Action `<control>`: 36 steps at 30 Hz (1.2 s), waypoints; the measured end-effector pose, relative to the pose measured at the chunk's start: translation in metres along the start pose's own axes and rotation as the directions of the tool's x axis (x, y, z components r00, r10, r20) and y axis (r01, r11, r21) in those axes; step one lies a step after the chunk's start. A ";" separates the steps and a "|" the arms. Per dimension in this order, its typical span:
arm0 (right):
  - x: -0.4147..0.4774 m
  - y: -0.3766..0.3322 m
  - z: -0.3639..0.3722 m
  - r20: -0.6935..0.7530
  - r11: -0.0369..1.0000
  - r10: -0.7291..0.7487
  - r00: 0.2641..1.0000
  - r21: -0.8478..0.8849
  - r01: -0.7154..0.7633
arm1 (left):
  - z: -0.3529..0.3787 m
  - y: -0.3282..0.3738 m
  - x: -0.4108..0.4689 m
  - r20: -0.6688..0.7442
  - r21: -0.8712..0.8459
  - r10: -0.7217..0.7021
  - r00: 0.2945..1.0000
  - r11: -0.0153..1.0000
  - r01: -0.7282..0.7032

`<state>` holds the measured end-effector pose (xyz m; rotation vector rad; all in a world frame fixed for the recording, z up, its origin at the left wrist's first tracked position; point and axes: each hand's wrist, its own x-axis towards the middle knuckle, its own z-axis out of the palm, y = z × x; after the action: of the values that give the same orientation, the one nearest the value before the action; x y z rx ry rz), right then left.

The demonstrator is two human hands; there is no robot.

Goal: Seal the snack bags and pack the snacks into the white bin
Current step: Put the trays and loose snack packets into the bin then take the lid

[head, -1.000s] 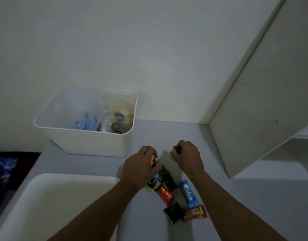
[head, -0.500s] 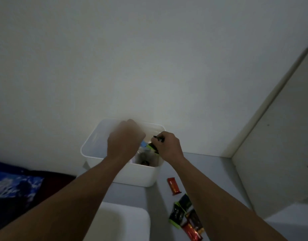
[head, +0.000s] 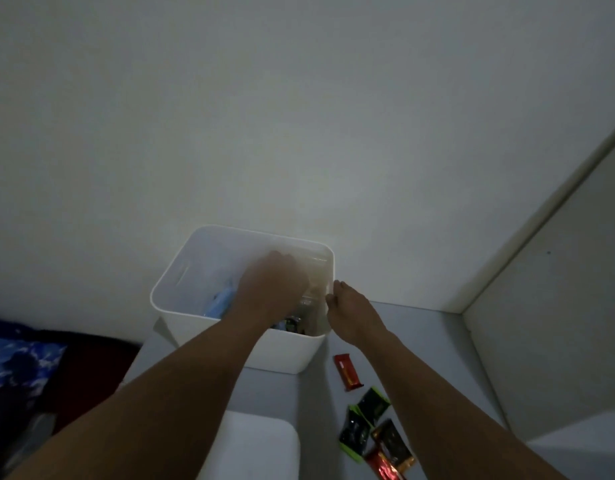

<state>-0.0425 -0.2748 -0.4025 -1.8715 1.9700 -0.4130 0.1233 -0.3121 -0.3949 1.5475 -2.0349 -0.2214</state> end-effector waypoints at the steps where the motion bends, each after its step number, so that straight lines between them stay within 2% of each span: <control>1: 0.001 0.003 0.002 0.010 1.000 0.005 1.000 0.014 -0.005 | 0.003 -0.002 -0.001 0.045 0.019 -0.005 0.999 1.000 0.005; 4: 0.000 0.008 0.006 0.049 0.998 0.021 0.999 0.058 -0.024 | 0.006 -0.010 -0.009 0.061 0.051 0.023 0.998 0.998 -0.027; 7: -0.005 0.007 0.005 0.064 0.997 0.029 0.998 0.069 -0.033 | 0.001 -0.009 -0.023 -0.017 0.096 0.110 0.994 0.989 -0.108; 11: -0.029 0.016 -0.003 0.066 0.996 0.069 0.995 0.059 -0.073 | -0.004 0.012 -0.062 -0.133 0.093 0.273 0.953 0.961 -0.262; 14: -0.054 0.046 0.004 0.074 0.992 0.112 0.991 0.044 -0.116 | 0.014 0.028 -0.101 -0.102 0.068 0.313 0.944 0.949 -0.308; 19: -0.107 0.118 0.028 0.109 0.975 0.219 0.970 0.001 -0.221 | 0.073 0.046 -0.152 0.116 -0.006 0.239 0.964 0.971 -0.240; 22: -0.143 0.164 0.044 0.075 0.947 0.301 0.951 -0.138 -0.289 | 0.111 0.057 -0.171 0.266 -0.020 0.235 0.935 0.971 -0.239; 24: -0.168 0.193 0.054 0.057 0.900 0.375 0.925 -0.263 -0.349 | 0.137 0.064 -0.177 0.338 -0.014 0.254 0.906 0.964 -0.265; 27: -0.196 0.229 0.072 0.120 0.861 0.474 0.872 -0.272 -0.431 | 0.169 0.076 -0.184 0.517 0.044 0.250 0.819 0.947 -0.317; 29: -0.204 0.241 0.087 0.109 0.871 0.461 0.881 -0.247 -0.425 | 0.190 0.080 -0.194 0.626 0.081 0.219 0.748 0.936 -0.342; 30: -0.205 0.243 0.094 0.060 0.881 0.430 0.901 -0.245 -0.404 | 0.197 0.081 -0.199 0.633 0.111 0.216 0.743 0.925 -0.364; 31: -0.205 0.243 0.099 -0.009 0.891 0.391 0.920 -0.247 -0.381 | 0.202 0.080 -0.204 0.600 0.144 0.227 0.767 0.913 -0.383; 33: -0.203 0.245 0.108 -0.183 0.913 0.295 0.938 -0.236 -0.334 | 0.210 0.080 -0.212 0.419 0.160 0.304 0.856 0.903 -0.399; 35: -0.199 0.246 0.112 -0.314 0.934 0.188 0.931 -0.235 -0.268 | 0.219 0.080 -0.214 0.226 0.164 0.398 0.889 0.884 -0.437; 36: -0.197 0.246 0.114 -0.337 0.944 0.130 0.932 -0.247 -0.221 | 0.222 0.080 -0.215 0.185 0.164 0.405 0.896 0.886 -0.434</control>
<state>-0.1994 -0.0562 -0.6024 -1.8586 2.5077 -0.4193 -0.0240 -0.1327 -0.6136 1.1815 -2.5179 0.0455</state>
